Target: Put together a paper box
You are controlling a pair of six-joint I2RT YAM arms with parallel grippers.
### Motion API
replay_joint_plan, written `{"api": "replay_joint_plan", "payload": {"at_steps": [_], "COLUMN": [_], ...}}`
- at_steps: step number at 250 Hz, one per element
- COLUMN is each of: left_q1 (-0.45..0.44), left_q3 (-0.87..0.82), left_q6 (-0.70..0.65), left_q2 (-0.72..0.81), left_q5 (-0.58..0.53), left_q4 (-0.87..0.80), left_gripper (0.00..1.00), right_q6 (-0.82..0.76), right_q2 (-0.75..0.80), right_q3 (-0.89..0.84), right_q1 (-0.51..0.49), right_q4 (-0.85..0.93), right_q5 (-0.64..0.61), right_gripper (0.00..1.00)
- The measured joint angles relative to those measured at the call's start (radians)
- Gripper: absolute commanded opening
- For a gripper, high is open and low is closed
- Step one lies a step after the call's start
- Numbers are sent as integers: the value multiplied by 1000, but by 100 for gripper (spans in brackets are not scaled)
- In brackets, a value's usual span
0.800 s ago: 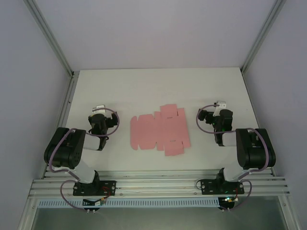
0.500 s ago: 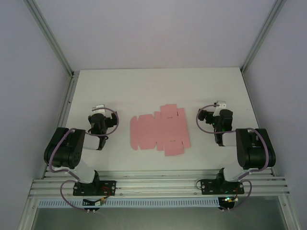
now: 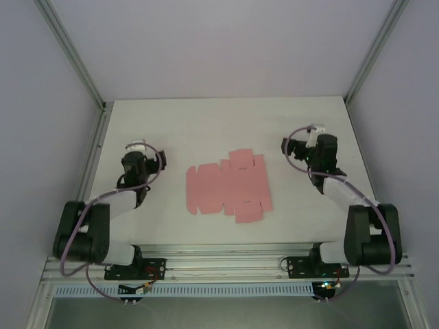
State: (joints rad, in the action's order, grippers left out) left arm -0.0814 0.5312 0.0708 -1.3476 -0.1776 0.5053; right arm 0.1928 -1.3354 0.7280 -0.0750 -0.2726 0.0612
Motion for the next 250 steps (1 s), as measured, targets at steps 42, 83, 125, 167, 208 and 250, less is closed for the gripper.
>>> {"api": "replay_joint_plan", "payload": {"at_steps": [42,83,125,167,208,250], "left_q1": [0,-2,-15,-49,-96,-149], "left_q3": [129,139,139,137,129,118], "left_q6": [153,243,286,324,373,438], "left_q2": [144,152,140,37,-103,-198], "left_q5": [104,251,396,541,676,794], "left_q4": [-274,-490,-612,-603,-541,-402], "left_gripper": [100,100,100,100,100,92], "right_q6": [101,200,277,308,326,351], "right_q2": [-15,-165,-322,-343,-350,-357], "right_q3": [141,153,153,163,163,162], "right_q1": [-194,-315,-322,-322,-322,-322], "right_q4": [246,388,459,447,439,409], "right_q5": [8,69,105,97,85,86], "right_gripper": [100,96,92,92,92,93]}}
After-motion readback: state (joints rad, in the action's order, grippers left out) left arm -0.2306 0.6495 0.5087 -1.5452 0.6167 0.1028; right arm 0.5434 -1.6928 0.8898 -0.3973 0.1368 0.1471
